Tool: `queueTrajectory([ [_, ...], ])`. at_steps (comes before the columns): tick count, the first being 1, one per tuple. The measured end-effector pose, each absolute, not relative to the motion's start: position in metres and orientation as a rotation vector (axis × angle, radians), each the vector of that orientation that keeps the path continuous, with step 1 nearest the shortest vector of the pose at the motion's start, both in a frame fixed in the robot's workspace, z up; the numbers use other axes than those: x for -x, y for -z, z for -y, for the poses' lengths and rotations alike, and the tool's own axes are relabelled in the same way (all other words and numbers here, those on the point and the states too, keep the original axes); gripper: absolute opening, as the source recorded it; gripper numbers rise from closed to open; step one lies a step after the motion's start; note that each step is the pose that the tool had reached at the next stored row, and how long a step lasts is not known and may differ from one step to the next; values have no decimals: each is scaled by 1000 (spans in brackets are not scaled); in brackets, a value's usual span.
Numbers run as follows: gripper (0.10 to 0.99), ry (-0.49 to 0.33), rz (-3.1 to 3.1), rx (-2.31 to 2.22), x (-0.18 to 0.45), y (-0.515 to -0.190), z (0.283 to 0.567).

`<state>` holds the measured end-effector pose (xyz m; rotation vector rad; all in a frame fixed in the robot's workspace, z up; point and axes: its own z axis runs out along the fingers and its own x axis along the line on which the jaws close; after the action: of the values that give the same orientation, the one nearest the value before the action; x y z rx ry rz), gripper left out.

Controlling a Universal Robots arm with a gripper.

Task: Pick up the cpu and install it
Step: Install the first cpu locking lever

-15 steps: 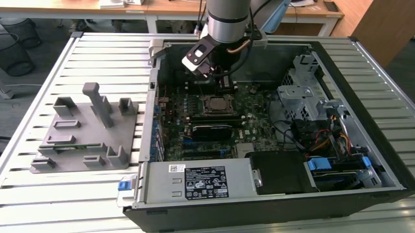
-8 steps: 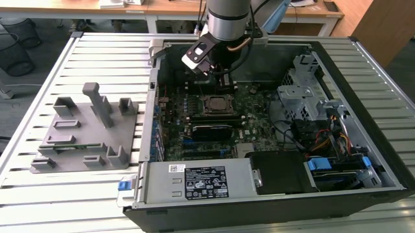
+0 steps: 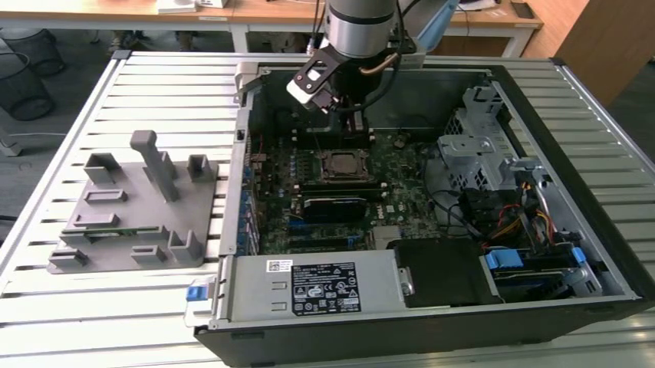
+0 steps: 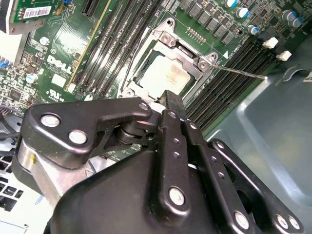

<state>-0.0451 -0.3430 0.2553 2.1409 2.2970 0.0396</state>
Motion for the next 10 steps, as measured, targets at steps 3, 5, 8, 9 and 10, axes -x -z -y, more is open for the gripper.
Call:
queueTrajectory([
  [3, 106, -40, -2297, -2141, 45, -258, 343],
  [5, 106, -40, -2297, -2141, 45, -260, 343],
  [8, 106, -40, -2297, -2141, 45, -262, 343],
  [9, 106, -40, -2297, -2141, 45, -262, 343],
  [10, 106, -40, -2297, -2141, 45, -263, 343],
])
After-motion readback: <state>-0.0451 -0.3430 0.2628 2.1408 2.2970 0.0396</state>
